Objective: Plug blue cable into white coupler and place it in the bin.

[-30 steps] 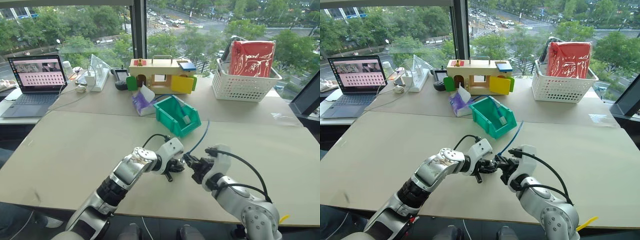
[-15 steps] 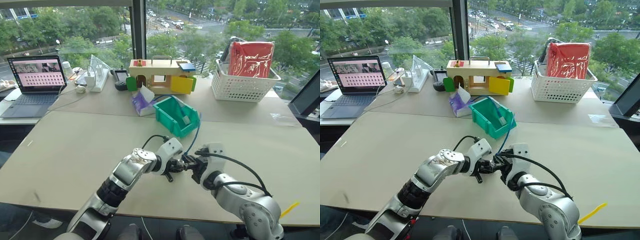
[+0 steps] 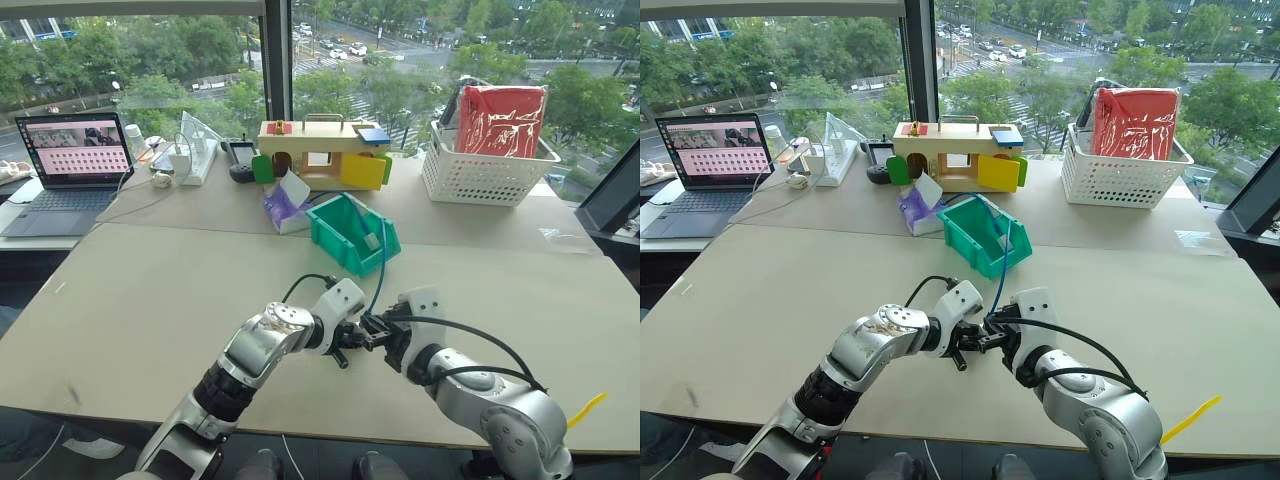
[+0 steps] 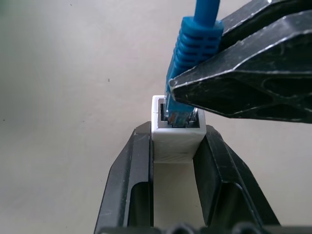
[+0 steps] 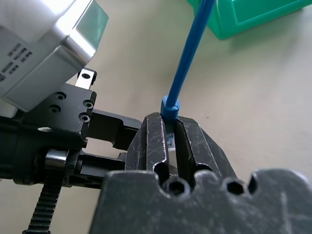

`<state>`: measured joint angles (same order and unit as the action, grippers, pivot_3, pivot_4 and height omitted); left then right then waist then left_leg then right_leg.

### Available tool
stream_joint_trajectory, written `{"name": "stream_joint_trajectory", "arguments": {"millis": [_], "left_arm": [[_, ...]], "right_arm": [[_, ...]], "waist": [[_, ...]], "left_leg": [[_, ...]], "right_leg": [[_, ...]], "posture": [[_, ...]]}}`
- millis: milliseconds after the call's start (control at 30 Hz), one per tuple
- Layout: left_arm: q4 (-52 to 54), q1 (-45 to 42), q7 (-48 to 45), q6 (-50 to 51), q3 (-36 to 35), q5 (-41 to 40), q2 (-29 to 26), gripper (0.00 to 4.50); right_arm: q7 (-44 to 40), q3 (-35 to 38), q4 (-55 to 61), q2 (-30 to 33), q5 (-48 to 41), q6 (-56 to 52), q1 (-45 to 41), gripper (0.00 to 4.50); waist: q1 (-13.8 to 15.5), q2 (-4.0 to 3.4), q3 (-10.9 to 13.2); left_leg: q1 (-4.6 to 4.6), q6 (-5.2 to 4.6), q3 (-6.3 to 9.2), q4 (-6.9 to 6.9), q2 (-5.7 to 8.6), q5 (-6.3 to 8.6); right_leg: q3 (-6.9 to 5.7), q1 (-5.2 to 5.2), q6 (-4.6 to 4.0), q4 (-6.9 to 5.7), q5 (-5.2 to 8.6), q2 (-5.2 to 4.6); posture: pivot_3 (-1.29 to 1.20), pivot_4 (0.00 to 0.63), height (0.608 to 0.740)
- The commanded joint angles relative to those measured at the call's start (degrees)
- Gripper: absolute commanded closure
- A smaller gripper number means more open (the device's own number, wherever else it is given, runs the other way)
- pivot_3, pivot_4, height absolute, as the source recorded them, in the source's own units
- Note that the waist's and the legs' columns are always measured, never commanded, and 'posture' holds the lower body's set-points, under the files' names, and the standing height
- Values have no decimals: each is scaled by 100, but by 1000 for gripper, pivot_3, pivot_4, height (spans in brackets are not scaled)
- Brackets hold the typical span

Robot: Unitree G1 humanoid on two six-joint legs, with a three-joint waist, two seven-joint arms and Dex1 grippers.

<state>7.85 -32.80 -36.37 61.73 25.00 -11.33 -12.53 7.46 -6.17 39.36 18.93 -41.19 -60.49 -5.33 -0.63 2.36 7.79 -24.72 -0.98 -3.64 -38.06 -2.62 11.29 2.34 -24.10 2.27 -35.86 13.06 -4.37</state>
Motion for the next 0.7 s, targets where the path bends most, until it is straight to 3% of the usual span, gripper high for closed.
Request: {"name": "stream_joint_trajectory", "arguments": {"millis": [33, 367, 467, 533, 600, 700], "left_arm": [[46, 99, 71, 185, 50, -84, 8, 3846], [92, 126, 209, 56, 51, -15, -59, 3846], [-5, 120, 540, -234, -389, -10, 168, 3846], [104, 104, 336, -182, -359, -137, 66, 2845], [188, 156, 337, -161, -435, -209, 87, 2308], [185, 214, 434, -318, -491, -149, -1, 1115]], "right_arm": [[-316, -407, -499, 142, 134, -455, 447, 4500], [-644, 52, -641, -204, 410, -32, 164, 4500], [-729, 331, -596, -325, 459, 227, -93, 4500], [-723, 567, -559, -400, 403, 251, -281, 4500], [-631, 880, -517, -513, 243, 156, -541, 4500], [-300, 1744, -780, -678, -99, -27, -1440, 4500]], "waist": [[2, 4, -33], [-9, 28, -91], [-18, 26, -88], [-14, 24, -77], [-18, 10, -65], [-27, -23, -34]], "left_leg": [[2, 0, 0, 2, 0, 0], [41, 1, 0, 25, -13, 1], [40, 1, -2, 25, -14, 1], [37, 1, -2, 24, -14, 0], [21, 1, -4, 25, -12, -1], [5, 0, -6, 24, -11, -2]], "right_leg": [[0, 1, -3, 0, 6, 0], [-1, 21, -17, -1, 27, 2], [1, 16, -20, -2, 24, 1], [2, 10, -21, -2, 21, -1], [4, -8, -22, -4, 13, 0], [7, -22, -22, -6, 9, 2]], "posture": [[0, 150, 730], [0, 150, 730], [0, 150, 730], [0, 150, 730], [0, 150, 730], [0, 150, 730]]}}
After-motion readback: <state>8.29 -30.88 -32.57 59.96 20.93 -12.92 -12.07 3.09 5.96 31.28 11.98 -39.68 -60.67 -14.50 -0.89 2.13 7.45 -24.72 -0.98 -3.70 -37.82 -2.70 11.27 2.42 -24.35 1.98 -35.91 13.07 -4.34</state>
